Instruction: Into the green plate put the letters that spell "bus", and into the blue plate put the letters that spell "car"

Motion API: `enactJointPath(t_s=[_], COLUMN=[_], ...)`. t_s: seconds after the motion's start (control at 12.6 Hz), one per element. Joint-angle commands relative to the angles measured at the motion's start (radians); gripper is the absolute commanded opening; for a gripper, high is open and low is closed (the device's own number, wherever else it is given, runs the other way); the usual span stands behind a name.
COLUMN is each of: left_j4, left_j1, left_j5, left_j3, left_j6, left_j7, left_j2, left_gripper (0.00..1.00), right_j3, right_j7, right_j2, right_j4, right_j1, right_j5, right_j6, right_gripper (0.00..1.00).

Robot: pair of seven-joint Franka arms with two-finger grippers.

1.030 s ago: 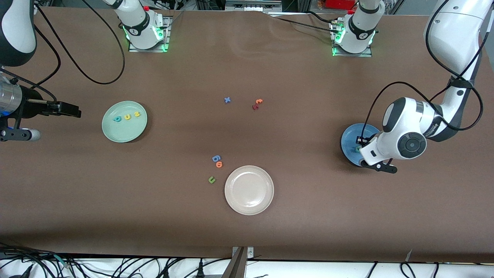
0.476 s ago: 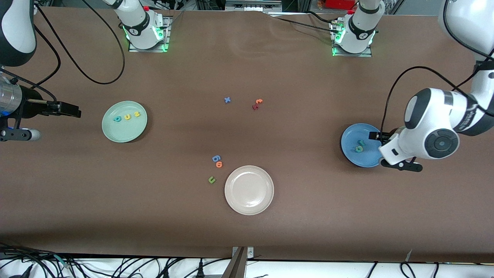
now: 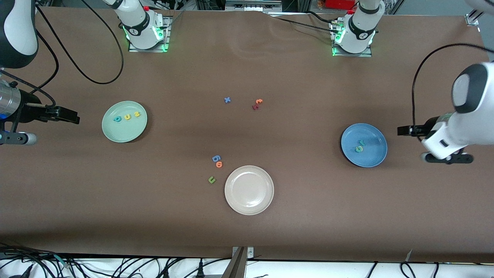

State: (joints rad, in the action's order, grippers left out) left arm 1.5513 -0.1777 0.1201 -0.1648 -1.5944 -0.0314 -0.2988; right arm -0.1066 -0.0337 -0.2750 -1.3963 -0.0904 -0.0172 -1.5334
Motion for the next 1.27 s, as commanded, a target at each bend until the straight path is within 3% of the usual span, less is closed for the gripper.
enactJointPath(t_s=[0.0, 0.32, 0.48, 0.63, 1.19], left_j4=[0.042, 0.029, 0.029, 0.029, 0.027], left_j1=[0.073, 0.144, 0.17, 0.181, 0.221], left_j5=[-0.028, -0.031, -0.039, -0.129, -0.139], left_j3=[0.085, 0.152, 0.169, 0.198, 0.217], left_j6=[0.016, 0.025, 0.025, 0.027, 0.03], left_j7=[0.016, 0.002, 0.004, 0.005, 0.011], left_j2=[0.131, 0.205, 0.23, 0.263, 0.244], left_gripper=[1.0, 1.0, 1.0, 1.0, 1.0], right_j3=[0.005, 0.005, 0.005, 0.005, 0.005], right_j7=[0.011, 0.011, -0.003, -0.006, -0.005], right_j2=[0.051, 0.131, 0.132, 0.132, 0.129], right_j4=[-0.076, -0.208, -0.202, -0.194, -0.182], right_j1=[0.003, 0.003, 0.003, 0.003, -0.002], right_j5=[0.014, 0.016, 0.013, 0.013, 0.014], right_j6=[-0.056, -0.134, -0.122, -0.109, -0.106], right_gripper=[0.99, 0.99, 1.0, 1.0, 1.0])
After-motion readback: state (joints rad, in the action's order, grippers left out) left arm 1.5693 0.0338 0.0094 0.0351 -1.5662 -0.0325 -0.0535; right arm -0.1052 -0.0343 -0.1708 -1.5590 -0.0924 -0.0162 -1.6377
